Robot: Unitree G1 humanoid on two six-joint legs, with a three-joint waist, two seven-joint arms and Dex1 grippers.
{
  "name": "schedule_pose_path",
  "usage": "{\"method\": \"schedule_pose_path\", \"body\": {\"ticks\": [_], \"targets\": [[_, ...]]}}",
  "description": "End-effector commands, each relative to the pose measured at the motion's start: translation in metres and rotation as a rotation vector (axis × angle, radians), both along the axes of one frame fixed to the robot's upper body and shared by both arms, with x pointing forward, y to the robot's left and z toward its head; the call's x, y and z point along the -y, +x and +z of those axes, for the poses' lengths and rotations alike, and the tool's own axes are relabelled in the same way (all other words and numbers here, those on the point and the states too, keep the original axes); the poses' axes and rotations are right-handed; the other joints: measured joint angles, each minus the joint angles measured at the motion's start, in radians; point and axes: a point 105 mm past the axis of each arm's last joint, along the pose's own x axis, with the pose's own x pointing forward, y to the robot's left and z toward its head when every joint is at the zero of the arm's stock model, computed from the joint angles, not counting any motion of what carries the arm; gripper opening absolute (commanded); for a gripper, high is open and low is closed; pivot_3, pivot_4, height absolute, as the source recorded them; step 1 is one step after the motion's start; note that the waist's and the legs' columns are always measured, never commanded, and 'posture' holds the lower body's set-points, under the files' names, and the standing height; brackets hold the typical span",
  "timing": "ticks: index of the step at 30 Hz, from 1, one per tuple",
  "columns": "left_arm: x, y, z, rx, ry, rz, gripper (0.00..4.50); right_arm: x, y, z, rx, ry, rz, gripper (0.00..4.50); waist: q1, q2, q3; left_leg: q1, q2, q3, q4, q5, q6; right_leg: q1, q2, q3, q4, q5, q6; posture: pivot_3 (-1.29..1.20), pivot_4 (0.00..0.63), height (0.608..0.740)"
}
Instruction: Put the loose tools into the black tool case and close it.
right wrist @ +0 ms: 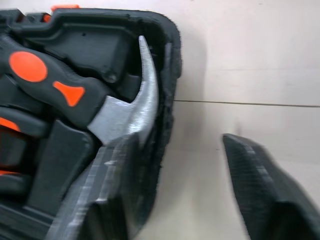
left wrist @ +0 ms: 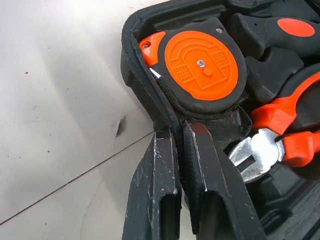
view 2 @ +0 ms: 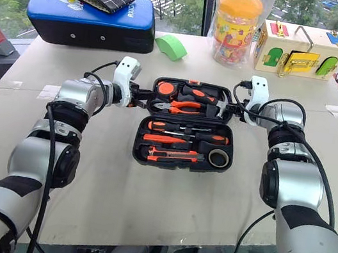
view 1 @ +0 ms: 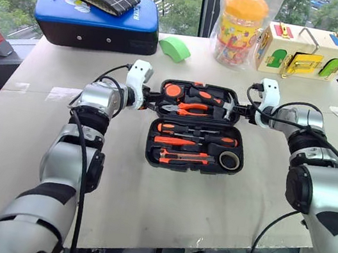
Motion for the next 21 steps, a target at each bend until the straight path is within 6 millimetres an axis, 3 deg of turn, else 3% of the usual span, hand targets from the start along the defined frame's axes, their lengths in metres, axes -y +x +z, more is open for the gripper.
{"method": "schedule_pose_path", "body": {"ticks": [1, 2, 6, 12, 17, 21], "targets": [[0.021, -0.007, -0.002, 0.002, -0.008, -0.125, 0.0, -0.01, -0.001, 0.004, 0.006, -0.001, 0.053, 0.6, 0.0, 0.0, -0.001, 0.0, 0.0, 0.0, 0.0, 0.0, 0.0, 0.0, 0.0, 0.0, 0.0, 0.0, 0.0, 0.0, 0.15, 0.74], [0.023, -0.009, 0.0, 0.01, -0.013, -0.138, 0.0, -0.015, -0.003, 0.003, 0.004, -0.001, 0.082, 0.04, 0.0, 0.0, -0.001, 0.0, 0.0, 0.0, 0.0, 0.0, 0.0, 0.0, 0.0, 0.0, 0.0, 0.0, 0.0, 0.0, 0.15, 0.74], [0.029, -0.013, 0.007, 0.059, -0.05, -0.184, 0.0, -0.025, -0.006, 0.007, 0.026, 0.005, 0.154, 0.04, -0.001, 0.0, -0.002, 0.0, 0.0, 0.0, 0.0, 0.0, 0.0, 0.0, 0.0, 0.0, 0.0, 0.0, 0.0, 0.0, 0.15, 0.74], [0.039, -0.024, 0.039, 0.388, -0.037, -0.278, 0.0, -0.024, -0.01, 0.04, 0.248, 0.038, 0.213, 0.04, 0.002, 0.0, -0.002, -0.001, 0.0, -0.002, 0.0, 0.0, 0.0, -0.001, 0.0, -0.001, 0.0, 0.0, 0.0, 0.0, 0.15, 0.74], [0.033, -0.039, 0.045, 0.696, 0.186, -0.323, 0.0, -0.008, -0.046, 0.052, 0.459, -0.054, 0.259, 0.04, 0.015, 0.001, -0.001, -0.003, -0.001, -0.003, 0.001, 0.0, 0.0, 0.0, -0.002, -0.003, -0.002, 0.0, 0.0, 0.0, 0.15, 0.74], [0.03, -0.05, 0.042, 0.81, 0.28, -0.38, 0.0, 0.002, -0.072, 0.054, 0.543, -0.109, 0.257, 0.04, 0.029, 0.001, -0.001, -0.002, -0.002, -0.001, 0.002, 0.0, 0.0, 0.0, -0.003, -0.004, -0.002, 0.0, 0.0, 0.0, 0.15, 0.74]]}}
